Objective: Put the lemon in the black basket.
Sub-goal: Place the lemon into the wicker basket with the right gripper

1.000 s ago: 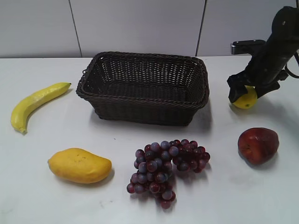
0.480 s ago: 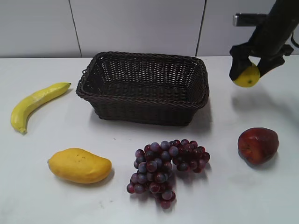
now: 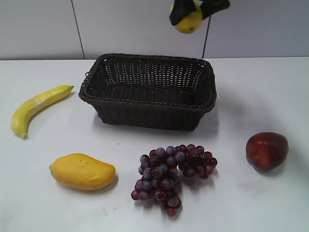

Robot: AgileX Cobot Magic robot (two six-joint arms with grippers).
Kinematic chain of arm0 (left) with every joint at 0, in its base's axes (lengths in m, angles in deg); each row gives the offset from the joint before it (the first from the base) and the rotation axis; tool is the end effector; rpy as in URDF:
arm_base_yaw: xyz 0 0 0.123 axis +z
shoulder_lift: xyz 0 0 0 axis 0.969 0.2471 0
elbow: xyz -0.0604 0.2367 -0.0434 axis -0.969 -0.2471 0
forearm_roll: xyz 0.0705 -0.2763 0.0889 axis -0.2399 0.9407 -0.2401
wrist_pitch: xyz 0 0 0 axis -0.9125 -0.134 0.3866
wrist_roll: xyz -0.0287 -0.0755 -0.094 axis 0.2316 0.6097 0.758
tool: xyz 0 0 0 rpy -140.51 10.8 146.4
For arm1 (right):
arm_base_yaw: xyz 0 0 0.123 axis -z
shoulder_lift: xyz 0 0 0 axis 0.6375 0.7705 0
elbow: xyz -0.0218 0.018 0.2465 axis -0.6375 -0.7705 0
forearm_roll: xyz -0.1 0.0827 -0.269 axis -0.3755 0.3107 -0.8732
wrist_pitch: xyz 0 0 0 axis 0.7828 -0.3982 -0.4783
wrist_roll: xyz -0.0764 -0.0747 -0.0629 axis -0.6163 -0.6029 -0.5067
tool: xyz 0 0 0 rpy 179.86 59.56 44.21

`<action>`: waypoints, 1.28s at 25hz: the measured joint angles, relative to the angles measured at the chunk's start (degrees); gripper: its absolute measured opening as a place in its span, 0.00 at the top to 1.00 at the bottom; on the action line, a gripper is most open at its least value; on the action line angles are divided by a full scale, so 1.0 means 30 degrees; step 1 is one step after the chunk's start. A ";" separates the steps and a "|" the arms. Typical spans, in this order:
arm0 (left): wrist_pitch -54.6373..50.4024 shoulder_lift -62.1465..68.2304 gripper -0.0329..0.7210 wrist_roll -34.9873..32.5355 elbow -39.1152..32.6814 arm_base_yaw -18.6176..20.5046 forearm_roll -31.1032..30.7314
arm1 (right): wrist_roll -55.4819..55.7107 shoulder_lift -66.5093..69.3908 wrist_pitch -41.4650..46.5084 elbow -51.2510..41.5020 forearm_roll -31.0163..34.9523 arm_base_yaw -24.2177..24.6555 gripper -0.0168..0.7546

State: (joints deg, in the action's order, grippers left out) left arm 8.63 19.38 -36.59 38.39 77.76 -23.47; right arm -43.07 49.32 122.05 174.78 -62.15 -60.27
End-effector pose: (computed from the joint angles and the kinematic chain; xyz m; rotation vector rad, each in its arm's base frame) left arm 0.1043 0.0038 0.2802 -0.0442 2.0736 0.0183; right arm 0.4883 0.2176 0.2586 -0.5790 2.4590 0.4602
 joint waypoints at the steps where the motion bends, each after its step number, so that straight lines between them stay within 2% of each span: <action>1: 0.0000 0.0000 0.33 0.0000 0.0000 0.0000 0.0000 | 0.0000 0.0000 -0.0589 0.0017 -0.0146 -0.0539 0.24; 5: 0.0000 0.0000 0.33 0.0000 0.0000 0.0000 0.0000 | -0.0016 0.0422 -0.2210 0.0051 -0.0757 -0.2068 0.24; 8: 0.0000 0.0000 0.33 0.0000 0.0000 0.0000 0.0000 | -0.0016 0.1529 -0.2458 0.0073 -0.1008 -0.2630 0.24; 18: 0.0000 0.0000 0.33 0.0000 0.0000 0.0000 0.0000 | -0.0016 0.5040 0.0086 0.0055 -0.1266 -0.2756 0.24; 21: 0.0000 0.0000 0.33 0.0000 0.0000 0.0000 0.0000 | -0.0016 0.5104 0.0566 0.0055 -0.1229 -0.2756 0.24; 24: 0.0000 0.0000 0.33 0.0000 0.0000 0.0000 0.0000 | -0.0016 0.5104 0.0622 0.0055 -0.1209 -0.2756 0.14; 32: 0.0000 0.0000 0.33 0.0000 0.0000 0.0000 0.0000 | -0.0016 0.3206 0.1043 0.0055 -0.2224 -0.2548 0.16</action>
State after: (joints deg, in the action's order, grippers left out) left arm 8.63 19.38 -36.59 38.39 77.76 -23.47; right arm -43.12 58.94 125.18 174.94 -68.82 -67.92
